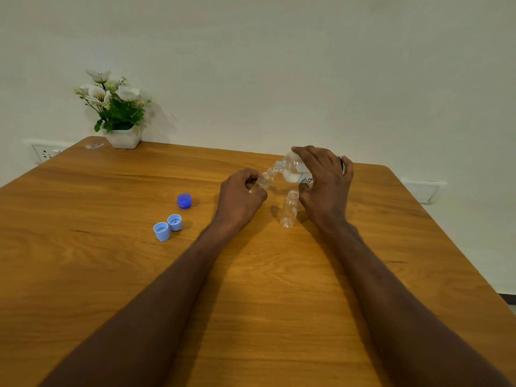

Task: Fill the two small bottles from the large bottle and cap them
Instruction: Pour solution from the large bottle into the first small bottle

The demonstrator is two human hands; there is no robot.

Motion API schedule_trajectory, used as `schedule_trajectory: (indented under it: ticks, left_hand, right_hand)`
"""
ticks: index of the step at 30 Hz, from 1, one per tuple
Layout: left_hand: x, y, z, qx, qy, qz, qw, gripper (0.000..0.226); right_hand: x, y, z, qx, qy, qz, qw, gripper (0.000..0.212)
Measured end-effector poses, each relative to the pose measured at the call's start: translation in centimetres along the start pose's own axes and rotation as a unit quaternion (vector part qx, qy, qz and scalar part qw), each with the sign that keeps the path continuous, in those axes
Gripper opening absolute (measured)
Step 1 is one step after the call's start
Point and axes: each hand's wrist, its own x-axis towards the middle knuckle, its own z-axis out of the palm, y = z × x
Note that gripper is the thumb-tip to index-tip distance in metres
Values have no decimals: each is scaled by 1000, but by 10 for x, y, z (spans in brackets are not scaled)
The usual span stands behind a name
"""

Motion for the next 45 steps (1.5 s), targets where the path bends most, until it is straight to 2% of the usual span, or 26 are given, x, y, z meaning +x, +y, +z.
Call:
schedule_trajectory:
  ticks: [45]
  left_hand:
    - [-1, 5, -1, 0, -9, -26, 1000, 30]
  right_hand:
    - [1, -3, -2, -18, -12, 9, 1000, 81]
